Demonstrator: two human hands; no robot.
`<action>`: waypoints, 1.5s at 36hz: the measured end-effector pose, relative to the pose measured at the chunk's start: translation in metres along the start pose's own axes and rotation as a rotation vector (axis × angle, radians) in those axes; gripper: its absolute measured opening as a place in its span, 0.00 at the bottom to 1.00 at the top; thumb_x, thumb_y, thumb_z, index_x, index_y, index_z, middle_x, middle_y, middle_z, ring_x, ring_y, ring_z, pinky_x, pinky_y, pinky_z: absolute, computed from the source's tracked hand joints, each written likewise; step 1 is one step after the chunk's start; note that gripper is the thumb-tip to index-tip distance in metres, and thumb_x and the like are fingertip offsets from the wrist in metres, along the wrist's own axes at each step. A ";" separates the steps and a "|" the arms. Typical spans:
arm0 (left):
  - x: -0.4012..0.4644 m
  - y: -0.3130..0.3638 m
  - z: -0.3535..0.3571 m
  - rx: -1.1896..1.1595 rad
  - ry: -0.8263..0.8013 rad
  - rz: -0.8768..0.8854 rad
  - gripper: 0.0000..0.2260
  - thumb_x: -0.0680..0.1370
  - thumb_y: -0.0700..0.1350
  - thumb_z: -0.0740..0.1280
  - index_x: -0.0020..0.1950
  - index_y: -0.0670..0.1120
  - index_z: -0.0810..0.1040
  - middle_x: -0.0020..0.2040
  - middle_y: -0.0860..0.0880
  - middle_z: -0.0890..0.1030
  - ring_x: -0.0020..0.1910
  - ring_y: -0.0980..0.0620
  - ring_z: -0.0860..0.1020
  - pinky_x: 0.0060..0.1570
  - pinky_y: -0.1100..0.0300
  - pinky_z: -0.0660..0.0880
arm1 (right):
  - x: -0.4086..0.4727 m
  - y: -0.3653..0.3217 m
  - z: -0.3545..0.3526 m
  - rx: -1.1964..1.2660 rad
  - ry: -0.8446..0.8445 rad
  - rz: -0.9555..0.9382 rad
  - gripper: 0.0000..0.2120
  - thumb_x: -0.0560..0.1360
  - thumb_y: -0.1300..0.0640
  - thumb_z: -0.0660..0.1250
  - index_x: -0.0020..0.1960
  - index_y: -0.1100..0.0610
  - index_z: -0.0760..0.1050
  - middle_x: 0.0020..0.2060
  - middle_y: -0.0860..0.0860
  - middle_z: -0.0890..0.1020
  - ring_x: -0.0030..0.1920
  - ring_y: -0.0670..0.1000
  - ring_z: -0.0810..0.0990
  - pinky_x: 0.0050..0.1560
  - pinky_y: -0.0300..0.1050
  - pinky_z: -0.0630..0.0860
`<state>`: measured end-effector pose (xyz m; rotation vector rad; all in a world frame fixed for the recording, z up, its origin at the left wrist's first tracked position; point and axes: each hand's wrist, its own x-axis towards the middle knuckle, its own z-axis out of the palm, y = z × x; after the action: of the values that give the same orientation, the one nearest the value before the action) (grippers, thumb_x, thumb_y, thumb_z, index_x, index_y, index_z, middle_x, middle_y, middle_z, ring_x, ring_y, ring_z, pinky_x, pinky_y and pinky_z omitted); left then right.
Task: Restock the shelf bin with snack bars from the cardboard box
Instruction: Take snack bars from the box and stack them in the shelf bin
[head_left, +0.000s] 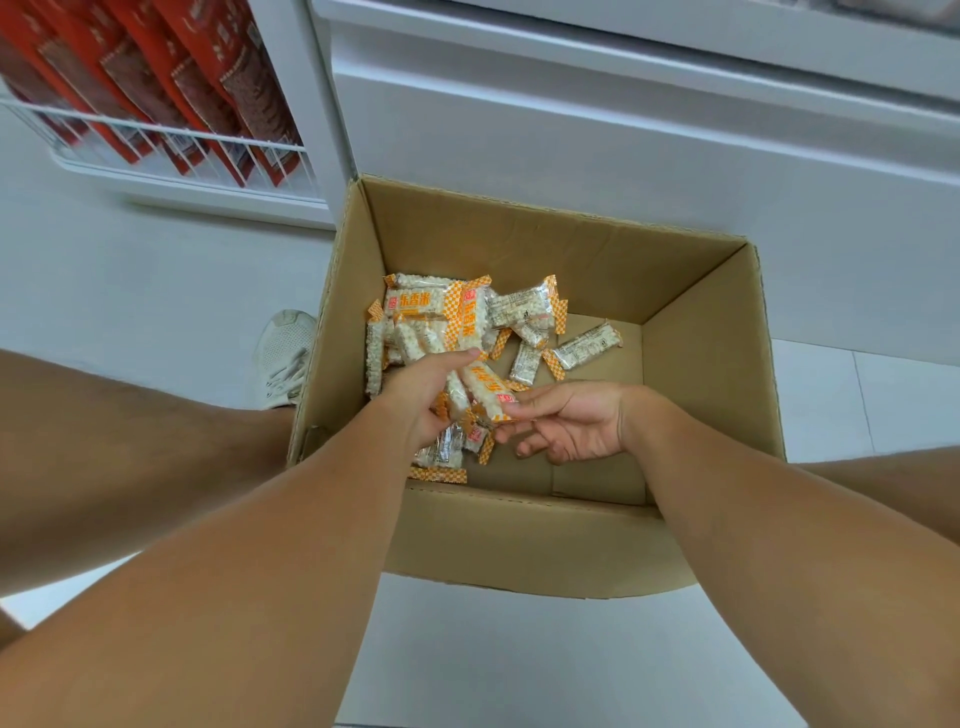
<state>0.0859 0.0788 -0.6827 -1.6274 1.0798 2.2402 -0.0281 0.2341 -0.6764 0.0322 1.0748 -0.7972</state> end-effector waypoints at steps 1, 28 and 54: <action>-0.001 0.001 -0.001 -0.004 -0.023 -0.015 0.12 0.73 0.45 0.78 0.50 0.45 0.78 0.52 0.45 0.79 0.53 0.47 0.79 0.60 0.51 0.77 | 0.001 -0.002 0.001 -0.031 -0.006 0.012 0.07 0.78 0.55 0.65 0.55 0.55 0.77 0.43 0.50 0.84 0.37 0.46 0.82 0.25 0.33 0.72; -0.002 -0.002 -0.006 -0.051 0.228 0.078 0.30 0.63 0.37 0.72 0.65 0.43 0.73 0.51 0.47 0.79 0.47 0.47 0.80 0.34 0.60 0.73 | 0.069 -0.073 0.029 0.210 0.744 -0.221 0.22 0.76 0.59 0.72 0.68 0.59 0.71 0.64 0.57 0.75 0.41 0.56 0.82 0.33 0.47 0.80; -0.186 0.155 0.127 -0.007 -0.163 0.529 0.10 0.74 0.47 0.69 0.53 0.45 0.81 0.42 0.45 0.85 0.37 0.47 0.83 0.38 0.54 0.82 | -0.243 -0.119 0.111 -0.486 0.640 -0.659 0.23 0.82 0.43 0.61 0.69 0.57 0.73 0.64 0.57 0.74 0.53 0.55 0.80 0.57 0.59 0.81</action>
<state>-0.0183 0.0973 -0.4307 -1.2333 1.6022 2.6296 -0.0697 0.2419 -0.3868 -0.5354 1.9156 -1.1234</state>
